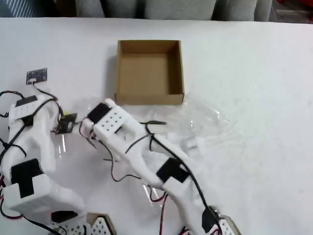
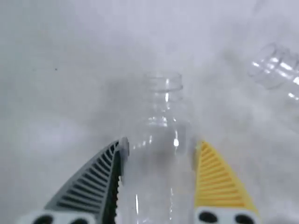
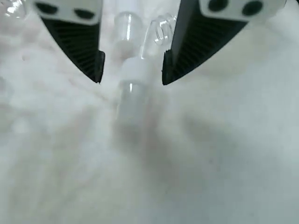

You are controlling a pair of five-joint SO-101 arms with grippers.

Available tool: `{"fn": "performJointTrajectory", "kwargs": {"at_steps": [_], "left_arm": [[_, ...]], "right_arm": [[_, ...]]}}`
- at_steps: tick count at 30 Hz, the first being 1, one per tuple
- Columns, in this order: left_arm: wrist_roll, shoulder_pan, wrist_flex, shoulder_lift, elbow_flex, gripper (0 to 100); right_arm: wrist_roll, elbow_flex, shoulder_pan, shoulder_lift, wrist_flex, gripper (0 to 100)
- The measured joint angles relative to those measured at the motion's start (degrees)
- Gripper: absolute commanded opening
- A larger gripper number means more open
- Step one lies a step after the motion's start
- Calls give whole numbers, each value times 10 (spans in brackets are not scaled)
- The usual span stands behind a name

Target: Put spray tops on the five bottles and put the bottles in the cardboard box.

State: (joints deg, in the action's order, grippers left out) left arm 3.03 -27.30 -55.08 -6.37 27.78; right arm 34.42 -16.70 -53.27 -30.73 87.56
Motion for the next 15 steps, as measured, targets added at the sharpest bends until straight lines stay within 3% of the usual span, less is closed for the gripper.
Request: {"fn": "performJointTrajectory", "kwargs": {"at_steps": [15], "left_arm": [[-1, -3, 2, -1, 0, 27]], "right_arm": [[19, -15, 9, -56, -11, 176]]}}
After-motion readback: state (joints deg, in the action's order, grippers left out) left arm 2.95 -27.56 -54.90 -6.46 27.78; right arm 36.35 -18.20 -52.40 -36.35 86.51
